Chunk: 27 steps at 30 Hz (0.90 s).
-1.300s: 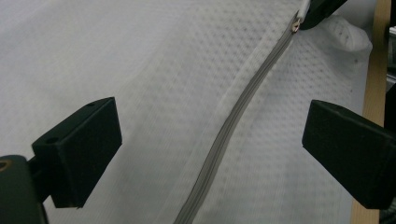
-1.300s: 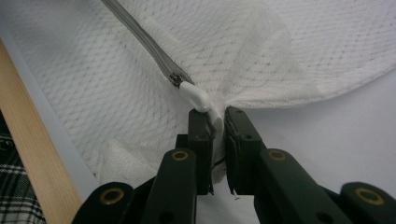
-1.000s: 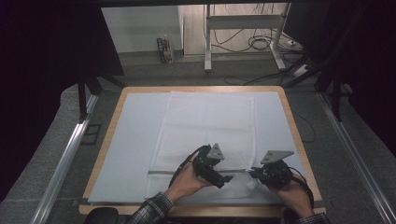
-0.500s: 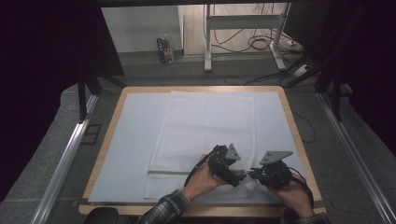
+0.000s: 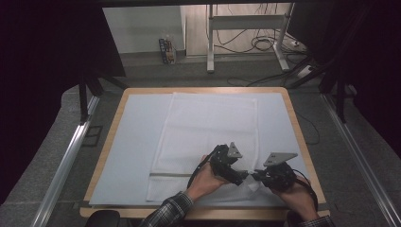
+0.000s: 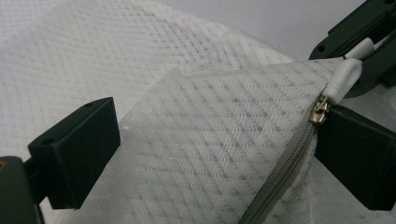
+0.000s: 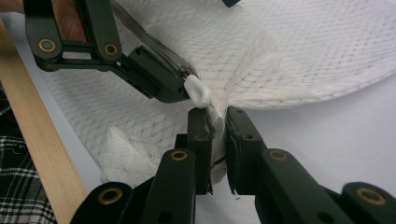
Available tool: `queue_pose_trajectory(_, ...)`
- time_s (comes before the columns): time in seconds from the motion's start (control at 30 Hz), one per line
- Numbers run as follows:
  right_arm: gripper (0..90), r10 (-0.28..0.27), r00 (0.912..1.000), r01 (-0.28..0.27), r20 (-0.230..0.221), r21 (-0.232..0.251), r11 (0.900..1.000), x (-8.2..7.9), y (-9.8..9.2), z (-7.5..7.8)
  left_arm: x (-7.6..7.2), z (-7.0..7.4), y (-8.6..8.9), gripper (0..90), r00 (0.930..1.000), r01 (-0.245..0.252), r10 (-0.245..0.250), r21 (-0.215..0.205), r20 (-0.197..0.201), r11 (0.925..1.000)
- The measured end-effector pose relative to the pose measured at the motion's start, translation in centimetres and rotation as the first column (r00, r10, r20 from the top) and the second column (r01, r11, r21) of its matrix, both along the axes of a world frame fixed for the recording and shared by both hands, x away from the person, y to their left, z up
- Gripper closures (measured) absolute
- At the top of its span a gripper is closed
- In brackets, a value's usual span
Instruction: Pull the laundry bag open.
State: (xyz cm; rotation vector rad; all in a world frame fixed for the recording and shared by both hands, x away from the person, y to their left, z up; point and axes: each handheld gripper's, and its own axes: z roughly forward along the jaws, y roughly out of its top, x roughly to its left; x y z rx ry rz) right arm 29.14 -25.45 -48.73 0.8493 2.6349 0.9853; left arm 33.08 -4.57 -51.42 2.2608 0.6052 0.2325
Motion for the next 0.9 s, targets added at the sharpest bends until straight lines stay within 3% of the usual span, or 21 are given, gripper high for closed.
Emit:
queue_pose_trajectory(0.07, 80.1, -0.001, 1.0, 0.001, 0.002, -0.001, 1.0, -0.01, 0.0, 0.02, -0.08, -0.07, -0.07, 3.8, 1.0, -0.005, 0.005, -0.018, -0.008, 0.9998)
queue_pose_trajectory(0.13, 80.0, 0.0, 1.0, 0.0, 0.004, -0.005, 1.0, 0.01, 0.0, -0.01, -0.01, -0.07, 0.0, 3.9, 0.9999, 0.009, -0.009, -0.002, -0.006, 1.0)
queue_pose_trajectory(0.4, 79.9, -0.002, 1.0, 0.002, 0.005, -0.013, 1.0, 0.05, -0.03, -0.07, 0.03, -0.15, -0.4, 4.0, 1.0, 0.004, -0.004, -0.018, -0.007, 0.9998)
queue_pose_trajectory(0.47, 79.9, -0.002, 1.0, 0.002, 0.001, -0.014, 1.0, 0.07, -0.03, -0.12, 0.04, -0.17, -0.4, 3.9, 0.9999, 0.007, -0.008, -0.025, -0.01, 0.9997)
queue_pose_trajectory(0.5, 79.8, -0.004, 1.0, 0.004, -0.001, -0.015, 1.0, 0.06, -0.02, -0.13, 0.03, -0.29, -0.51, 3.9, 0.9999, 0.0, -0.001, -0.049, -0.014, 0.9988)
queue_pose_trajectory(0.67, 79.8, -0.007, 1.0, 0.007, 0.001, -0.023, 1.0, 0.07, -0.03, -0.15, 0.19, -0.23, -0.56, 3.9, 0.9999, 0.004, -0.005, -0.033, -0.01, 0.9994)
queue_pose_trajectory(0.8, 79.8, -0.012, 0.9999, 0.012, 0.002, -0.023, 1.0, 0.11, -0.11, -0.13, 0.05, 0.06, -0.31, 3.9, 0.9998, -0.021, 0.021, -0.056, -0.002, 0.9982)
queue_pose_trajectory(0.9, 79.8, -0.018, 0.9998, 0.018, 0.002, -0.018, 1.0, 0.11, -0.15, -0.08, 0.01, 0.24, 0.12, 3.8, 0.9996, -0.028, 0.028, -0.039, -0.004, 0.9988)
